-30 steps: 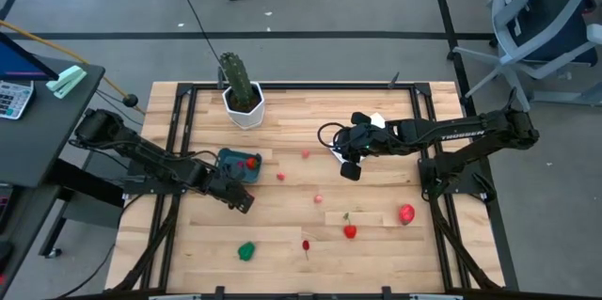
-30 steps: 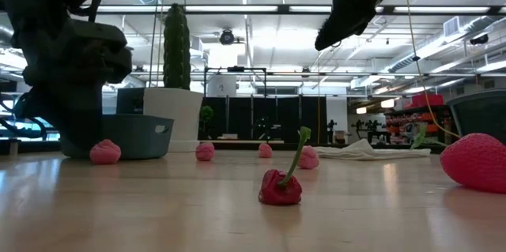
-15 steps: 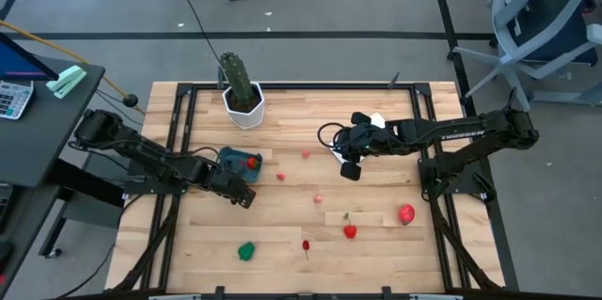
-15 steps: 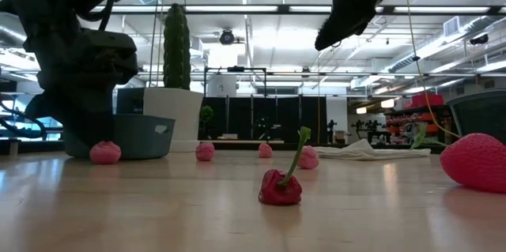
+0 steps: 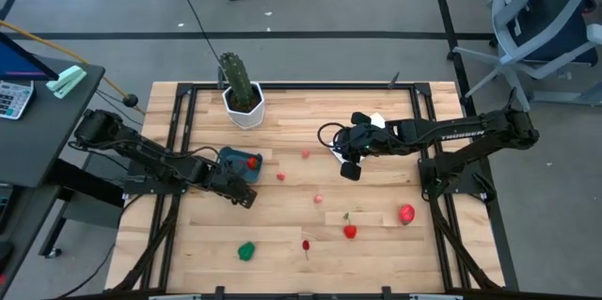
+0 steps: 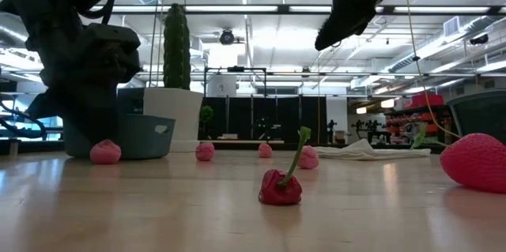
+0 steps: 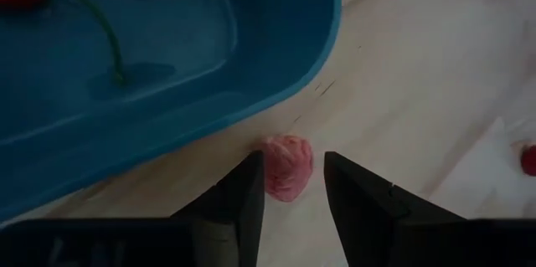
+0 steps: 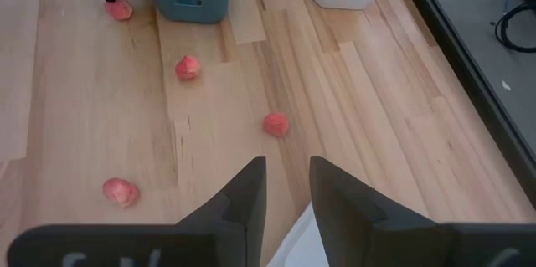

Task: Pick and placing Produce into tupperware
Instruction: Put the bottom left pink peach into the blue bin

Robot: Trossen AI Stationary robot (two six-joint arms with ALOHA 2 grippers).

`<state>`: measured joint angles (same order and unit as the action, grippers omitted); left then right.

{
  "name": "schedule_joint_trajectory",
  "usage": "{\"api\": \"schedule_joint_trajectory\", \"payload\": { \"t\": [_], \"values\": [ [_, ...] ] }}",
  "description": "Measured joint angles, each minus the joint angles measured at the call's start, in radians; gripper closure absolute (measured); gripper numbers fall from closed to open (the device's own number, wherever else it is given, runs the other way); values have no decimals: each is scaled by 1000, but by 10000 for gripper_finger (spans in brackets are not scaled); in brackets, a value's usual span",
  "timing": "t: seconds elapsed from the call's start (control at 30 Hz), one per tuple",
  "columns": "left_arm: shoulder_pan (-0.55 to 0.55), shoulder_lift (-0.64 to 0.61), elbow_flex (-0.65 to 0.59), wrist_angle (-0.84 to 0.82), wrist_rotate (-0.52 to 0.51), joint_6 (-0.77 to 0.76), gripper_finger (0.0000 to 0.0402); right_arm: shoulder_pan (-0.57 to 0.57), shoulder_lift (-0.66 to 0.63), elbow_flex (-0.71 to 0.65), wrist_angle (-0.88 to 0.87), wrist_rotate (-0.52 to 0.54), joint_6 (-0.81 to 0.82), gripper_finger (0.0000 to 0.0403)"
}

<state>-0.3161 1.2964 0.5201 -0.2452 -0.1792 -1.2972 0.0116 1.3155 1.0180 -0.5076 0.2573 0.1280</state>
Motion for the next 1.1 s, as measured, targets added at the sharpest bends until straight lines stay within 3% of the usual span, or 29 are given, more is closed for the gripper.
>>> {"api": "schedule_joint_trajectory", "payload": {
  "t": [0.43, 0.7, 0.8, 0.97, 1.1],
  "values": [
    [-2, 105, 3, 86, 4, 8, 282, 0, 0, 0, 0, 0, 0, 302],
    [-3, 97, 57, 63, 80, 101, 377, 0, 0, 0, 0, 0, -10, 302],
    [-2, 97, 121, 37, 101, 158, 387, 0, 0, 0, 0, 0, -17, 302],
    [-2, 97, 314, -223, 65, 295, 380, 0, 0, 0, 0, 0, -17, 302],
    [3, 97, 504, -699, -152, 298, 387, 0, 0, 0, 0, 0, -18, 302]
  ]
}}
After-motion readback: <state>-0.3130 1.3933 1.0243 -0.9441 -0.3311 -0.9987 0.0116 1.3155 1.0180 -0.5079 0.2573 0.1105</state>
